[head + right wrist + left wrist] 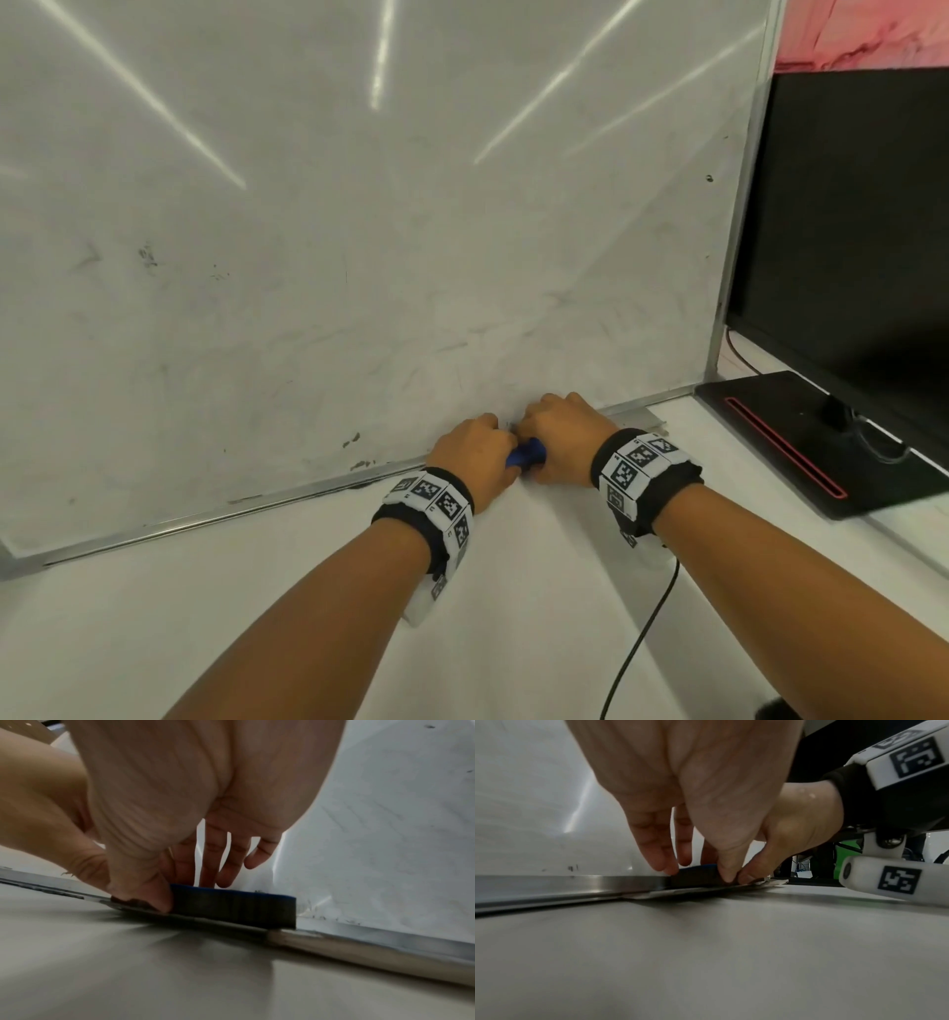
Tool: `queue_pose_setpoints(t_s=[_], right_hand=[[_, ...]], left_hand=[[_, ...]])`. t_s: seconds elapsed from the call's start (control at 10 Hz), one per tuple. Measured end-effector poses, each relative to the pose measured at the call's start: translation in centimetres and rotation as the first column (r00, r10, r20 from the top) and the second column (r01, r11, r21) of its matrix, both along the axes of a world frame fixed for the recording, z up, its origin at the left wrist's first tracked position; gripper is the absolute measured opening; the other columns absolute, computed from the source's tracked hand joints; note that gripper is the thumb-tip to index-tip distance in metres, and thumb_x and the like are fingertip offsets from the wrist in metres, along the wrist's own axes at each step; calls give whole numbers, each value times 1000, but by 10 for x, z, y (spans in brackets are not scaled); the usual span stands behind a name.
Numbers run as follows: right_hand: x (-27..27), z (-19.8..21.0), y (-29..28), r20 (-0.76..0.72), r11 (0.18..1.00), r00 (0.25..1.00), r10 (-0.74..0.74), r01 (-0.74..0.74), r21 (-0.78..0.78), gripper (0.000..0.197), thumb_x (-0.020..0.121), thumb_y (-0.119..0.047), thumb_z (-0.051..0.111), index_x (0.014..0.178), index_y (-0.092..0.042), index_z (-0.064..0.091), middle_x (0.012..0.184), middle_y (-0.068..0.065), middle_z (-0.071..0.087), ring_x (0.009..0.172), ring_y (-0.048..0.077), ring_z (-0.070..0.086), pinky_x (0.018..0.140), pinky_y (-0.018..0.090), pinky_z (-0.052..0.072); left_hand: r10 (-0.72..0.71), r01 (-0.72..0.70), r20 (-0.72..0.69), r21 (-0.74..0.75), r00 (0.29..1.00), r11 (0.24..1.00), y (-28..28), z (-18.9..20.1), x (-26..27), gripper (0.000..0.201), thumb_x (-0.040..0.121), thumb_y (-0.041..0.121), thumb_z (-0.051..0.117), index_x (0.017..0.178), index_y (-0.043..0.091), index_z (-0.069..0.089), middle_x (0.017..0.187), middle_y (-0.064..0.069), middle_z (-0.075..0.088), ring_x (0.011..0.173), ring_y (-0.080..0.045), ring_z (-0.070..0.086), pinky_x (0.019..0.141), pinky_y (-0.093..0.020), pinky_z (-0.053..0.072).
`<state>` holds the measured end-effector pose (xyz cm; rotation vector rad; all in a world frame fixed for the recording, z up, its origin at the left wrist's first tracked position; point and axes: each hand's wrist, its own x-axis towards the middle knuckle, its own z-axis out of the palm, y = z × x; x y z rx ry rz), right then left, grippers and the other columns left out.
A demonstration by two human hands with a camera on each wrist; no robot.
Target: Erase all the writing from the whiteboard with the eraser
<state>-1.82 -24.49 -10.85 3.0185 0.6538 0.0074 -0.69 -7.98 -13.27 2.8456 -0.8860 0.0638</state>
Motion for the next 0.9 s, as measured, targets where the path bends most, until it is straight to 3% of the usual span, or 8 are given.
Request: queue_pose_setpoints(t_s=[0.1, 0.3, 0.4, 0.5, 0.6, 0.7, 0.8, 0.9], right_hand=[[-2, 1, 0, -12, 999, 1000, -17, 18, 51, 22, 80, -43, 66, 98, -30, 66, 98, -5, 58, 99, 19, 50, 83, 36, 34], [1, 9, 21, -26, 981, 1000, 0, 5, 196, 16, 81, -43, 68, 82, -30, 59, 80, -9, 51, 80, 18, 54, 72, 31, 38], [-5, 13, 43, -55, 968, 998, 37, -22, 251, 16, 83, -37, 67, 89, -22, 66, 85, -2, 57, 79, 21, 59, 69, 35, 51], [-16, 10, 72, -56, 961, 992, 111, -93, 259, 19, 87, -32, 65, 100, -19, 67, 90, 0, 61, 80, 19, 58, 70, 33, 50], [-23, 5, 98, -59, 950, 985, 160, -138, 281, 22, 88, -31, 65, 105, -18, 69, 92, 0, 66, 80, 15, 57, 70, 27, 47], [-29, -5, 114, -117, 961, 987, 107, -73, 266, 19, 87, -33, 65, 100, -20, 67, 92, 2, 65, 82, 20, 62, 72, 31, 54], [-33, -12, 123, -151, 978, 986, 69, -37, 208, 19, 89, -33, 61, 102, -21, 68, 97, 4, 63, 83, 21, 63, 69, 29, 52], [-32, -13, 125, -137, 984, 990, 40, -15, 175, 20, 91, -36, 59, 103, -22, 68, 97, 4, 60, 82, 22, 63, 67, 28, 50]], left_hand=[[3, -4, -24, -30, 1000, 1000, 5, 0, -2, 34, 95, 41, 58, 121, 20, 66, 106, -5, 54, 91, -27, 59, 75, -37, 50], [41, -50, -62, -140, 997, 989, 35, 8, -6, 29, 92, 43, 60, 115, 28, 68, 100, -2, 61, 88, -24, 62, 74, -36, 53], [71, -97, -172, -150, 983, 984, 57, 12, -8, 26, 87, 43, 60, 108, 29, 67, 93, 0, 67, 85, -24, 66, 76, -39, 57], [145, -169, -225, -90, 963, 982, 79, 11, -18, 25, 85, 43, 63, 103, 25, 64, 84, 3, 61, 83, -24, 66, 77, -38, 57], [215, -216, -197, 14, 957, 976, 98, 6, -30, 21, 86, 42, 63, 89, 21, 63, 86, -2, 65, 88, -25, 66, 78, -34, 55], [242, -238, -158, 45, 957, 970, 111, 1, -43, 25, 89, 37, 61, 99, 17, 71, 101, -4, 69, 101, -24, 63, 86, -34, 52], [294, -290, -155, 51, 943, 956, 119, -10, -53, 34, 91, 39, 59, 120, 24, 68, 121, -2, 64, 115, -24, 58, 96, -39, 51], [315, -303, -204, 89, 927, 949, 122, -12, -57, 37, 93, 38, 56, 127, 27, 64, 128, -3, 60, 122, -25, 53, 100, -41, 48]])
